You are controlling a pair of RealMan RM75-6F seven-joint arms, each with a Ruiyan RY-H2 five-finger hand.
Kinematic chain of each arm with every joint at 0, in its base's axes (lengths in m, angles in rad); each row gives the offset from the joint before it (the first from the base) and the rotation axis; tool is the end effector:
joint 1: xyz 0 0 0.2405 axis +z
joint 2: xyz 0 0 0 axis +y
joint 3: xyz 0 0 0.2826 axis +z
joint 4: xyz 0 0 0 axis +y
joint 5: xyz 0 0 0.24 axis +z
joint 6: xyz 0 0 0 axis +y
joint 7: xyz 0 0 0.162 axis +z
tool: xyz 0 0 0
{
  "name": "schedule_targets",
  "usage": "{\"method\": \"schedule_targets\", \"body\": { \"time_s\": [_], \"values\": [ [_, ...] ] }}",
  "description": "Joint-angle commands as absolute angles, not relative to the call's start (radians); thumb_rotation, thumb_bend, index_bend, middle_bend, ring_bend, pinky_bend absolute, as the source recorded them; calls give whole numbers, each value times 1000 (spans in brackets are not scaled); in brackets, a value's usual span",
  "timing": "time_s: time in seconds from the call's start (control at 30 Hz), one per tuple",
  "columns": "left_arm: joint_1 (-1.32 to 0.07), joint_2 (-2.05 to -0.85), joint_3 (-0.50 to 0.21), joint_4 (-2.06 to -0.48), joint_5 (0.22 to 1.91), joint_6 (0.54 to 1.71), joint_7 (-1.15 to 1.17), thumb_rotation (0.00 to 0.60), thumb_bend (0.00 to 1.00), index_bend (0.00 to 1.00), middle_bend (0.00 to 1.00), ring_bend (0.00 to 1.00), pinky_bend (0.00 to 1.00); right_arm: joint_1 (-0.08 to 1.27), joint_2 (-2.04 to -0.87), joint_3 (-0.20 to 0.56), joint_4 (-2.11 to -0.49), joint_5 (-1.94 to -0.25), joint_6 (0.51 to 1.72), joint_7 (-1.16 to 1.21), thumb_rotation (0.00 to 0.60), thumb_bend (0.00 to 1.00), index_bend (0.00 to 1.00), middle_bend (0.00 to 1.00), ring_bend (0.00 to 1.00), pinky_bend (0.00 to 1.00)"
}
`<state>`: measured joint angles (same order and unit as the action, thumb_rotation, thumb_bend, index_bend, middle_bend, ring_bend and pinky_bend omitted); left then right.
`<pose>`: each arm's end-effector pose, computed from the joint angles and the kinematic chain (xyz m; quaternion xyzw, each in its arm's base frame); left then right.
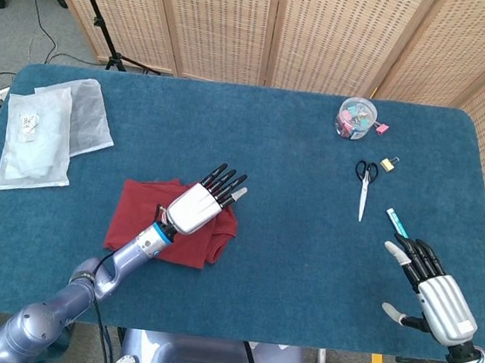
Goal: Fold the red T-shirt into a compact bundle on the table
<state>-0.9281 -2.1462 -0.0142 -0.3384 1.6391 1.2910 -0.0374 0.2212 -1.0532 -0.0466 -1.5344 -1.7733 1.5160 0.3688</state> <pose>-0.1165 0.4172 -0.1434 -0.7881 -0.0503 -0.4663 0.3987 -0.3116 -0.2204 0.1454 0.6673 -0.3880 0.4858 0.4100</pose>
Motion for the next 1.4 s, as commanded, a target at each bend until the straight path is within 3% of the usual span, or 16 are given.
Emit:
{"method": "schedule_targets", "body": {
  "time_s": [0.03,0.43,0.63,0.77,0.97,1.07,1.4],
  "values": [
    [-927,-2141,-17,-343,1637,1301,-40,600,41,0,0,0,0,221,-1053,-47,-1534,-1774,1517,369,600,210,0,0,0,0],
    [-912,-2038,-57,-464,1620,1419,-78,600,30,0,0,0,0,220,-1055,-52,-1539,-1783,1515,351,600,209,0,0,0,0],
    [-857,-1898,-94,-637,1590,1494,-65,600,3,0,0,0,0,217,-1057,-49,-1541,-1784,1526,350,600,208,0,0,0,0],
    [-771,-1726,-103,-891,1540,1496,5,600,0,0,0,0,0,211,-1063,-38,-1536,-1779,1551,359,600,183,0,0,0,0],
    [-611,-1466,-82,-1257,1451,1515,76,600,0,0,0,0,0,198,-1078,-16,-1525,-1758,1585,349,600,27,0,0,0,0],
    [-524,-1360,-61,-1388,1405,1533,71,600,0,0,0,0,0,192,-1089,-6,-1520,-1749,1596,332,600,0,0,0,0,0],
    [-281,-1248,-1,-1463,1339,1625,-103,600,0,0,0,0,0,175,-1131,32,-1502,-1697,1609,205,600,0,0,0,0,0]
  ]
}}
